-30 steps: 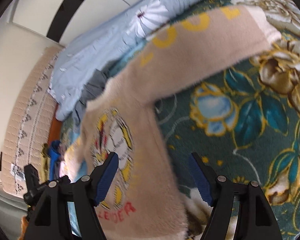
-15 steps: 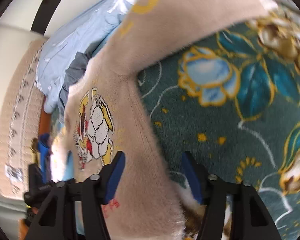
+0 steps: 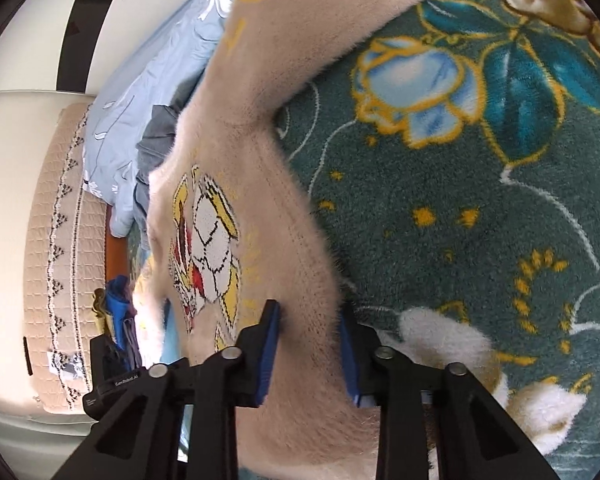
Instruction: Fold clothes
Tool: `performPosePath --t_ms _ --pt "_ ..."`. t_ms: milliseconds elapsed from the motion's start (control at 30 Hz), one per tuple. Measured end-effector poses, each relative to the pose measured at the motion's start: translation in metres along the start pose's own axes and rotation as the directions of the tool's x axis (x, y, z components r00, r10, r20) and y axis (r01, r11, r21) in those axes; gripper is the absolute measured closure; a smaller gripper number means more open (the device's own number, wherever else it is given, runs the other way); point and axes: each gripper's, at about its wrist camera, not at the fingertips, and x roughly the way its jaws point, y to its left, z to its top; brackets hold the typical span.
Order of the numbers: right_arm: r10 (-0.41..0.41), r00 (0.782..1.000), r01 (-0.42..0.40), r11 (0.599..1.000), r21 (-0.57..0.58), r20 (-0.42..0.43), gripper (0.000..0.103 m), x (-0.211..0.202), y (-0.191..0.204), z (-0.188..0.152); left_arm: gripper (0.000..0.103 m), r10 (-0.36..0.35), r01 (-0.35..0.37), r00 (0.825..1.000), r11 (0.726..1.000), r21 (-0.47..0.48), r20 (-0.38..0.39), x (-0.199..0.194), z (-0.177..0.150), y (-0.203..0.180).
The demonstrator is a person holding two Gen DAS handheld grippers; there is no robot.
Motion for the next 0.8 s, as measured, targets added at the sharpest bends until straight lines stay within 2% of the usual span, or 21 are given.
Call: performPosePath --t_ms 133,267,400,600,800 --pt "-0.023 1.000 0.023 1.000 -0.006 -0.003 0.084 0.000 0.009 -0.001 0.089 0.023 -0.023 1.000 1.000 0.021 0.010 0.000 -0.005 -0.004" --pt "-0.034 0.999 0.033 0.998 -0.050 -0.019 0.086 -0.007 0.026 -0.006 0.091 0.054 -0.056 0.998 0.997 0.058 0.043 -0.008 -0.011 -0.011" --pt "-0.054 0.997 0.048 0.993 -0.110 -0.052 0.087 -0.014 0.039 -0.018 0.092 0.081 -0.084 0.995 0.995 0.052 0.055 -0.015 -0.019 -0.008" --pt "-0.100 0.992 0.087 0.983 -0.159 -0.075 0.088 -0.023 0.039 -0.036 0.092 0.140 -0.140 0.990 0.988 0.060 0.004 -0.010 -0.034 -0.006" --pt "-0.126 0.989 0.115 0.984 -0.136 -0.080 0.088 -0.018 0.027 -0.039 0.092 0.169 -0.168 0.986 0.983 0.081 -0.010 -0.006 -0.045 -0.010"
